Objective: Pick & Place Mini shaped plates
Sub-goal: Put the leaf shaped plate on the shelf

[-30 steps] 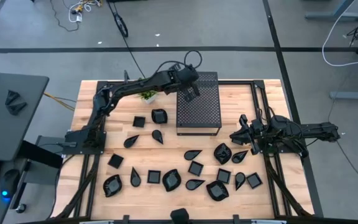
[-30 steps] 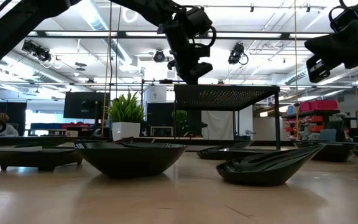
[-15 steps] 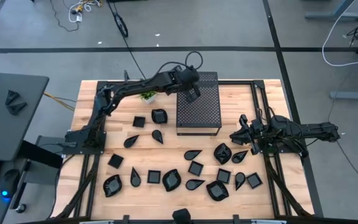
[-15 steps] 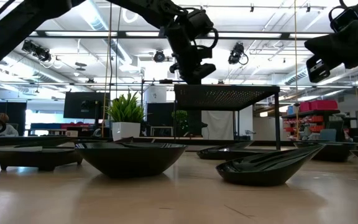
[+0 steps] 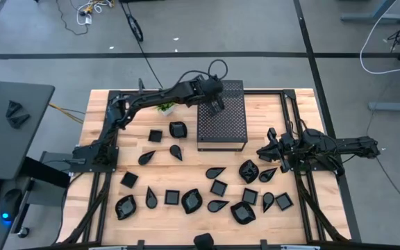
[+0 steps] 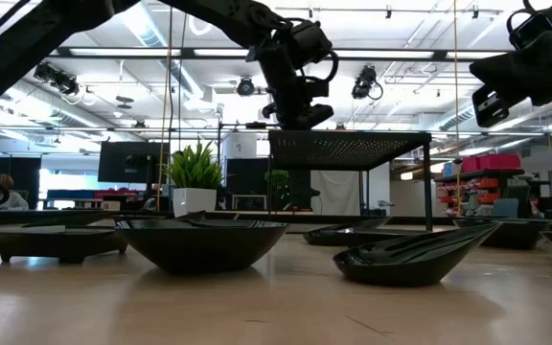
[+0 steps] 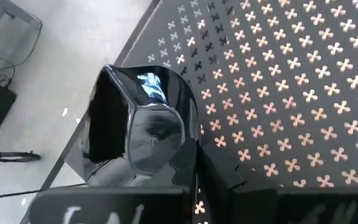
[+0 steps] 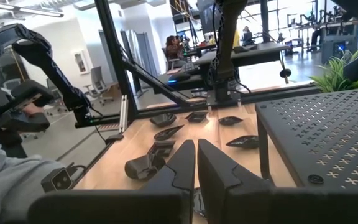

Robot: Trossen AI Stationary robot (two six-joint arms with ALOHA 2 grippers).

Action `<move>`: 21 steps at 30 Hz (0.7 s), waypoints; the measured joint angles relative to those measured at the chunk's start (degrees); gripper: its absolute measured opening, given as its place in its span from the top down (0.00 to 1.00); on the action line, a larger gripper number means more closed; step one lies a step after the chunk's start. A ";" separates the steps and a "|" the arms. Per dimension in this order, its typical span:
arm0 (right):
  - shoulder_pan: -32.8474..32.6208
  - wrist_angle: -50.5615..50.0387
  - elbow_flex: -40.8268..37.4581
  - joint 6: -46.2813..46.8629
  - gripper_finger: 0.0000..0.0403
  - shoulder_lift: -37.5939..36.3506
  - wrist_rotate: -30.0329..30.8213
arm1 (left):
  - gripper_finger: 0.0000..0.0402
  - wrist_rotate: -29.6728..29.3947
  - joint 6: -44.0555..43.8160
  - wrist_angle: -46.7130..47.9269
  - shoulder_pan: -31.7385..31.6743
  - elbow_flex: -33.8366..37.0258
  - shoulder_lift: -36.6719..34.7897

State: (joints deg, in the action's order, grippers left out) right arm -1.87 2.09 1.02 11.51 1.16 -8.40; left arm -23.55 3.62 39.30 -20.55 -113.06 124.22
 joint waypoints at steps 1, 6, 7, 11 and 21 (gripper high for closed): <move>0.01 0.01 0.00 0.00 0.94 -0.01 -0.01 | 0.94 0.00 0.00 -0.07 0.17 0.00 0.03; 0.01 -0.01 0.00 0.00 0.94 -0.01 -0.01 | 0.94 -0.74 0.08 -0.34 0.51 0.00 0.03; 0.02 -0.01 0.00 0.00 0.94 -0.01 0.00 | 0.94 -0.75 0.32 -0.34 0.51 0.00 0.03; 0.02 0.01 0.00 0.00 0.94 -0.01 0.01 | 0.92 -0.62 0.48 -0.36 0.56 0.00 0.03; 0.02 0.01 0.00 0.00 0.94 -0.01 -0.01 | 0.69 -0.59 0.52 -0.18 0.91 0.00 -0.03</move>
State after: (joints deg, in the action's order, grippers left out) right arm -1.85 2.11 1.02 11.51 1.15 -8.40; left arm -24.14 4.14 39.11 -19.64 -113.06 124.19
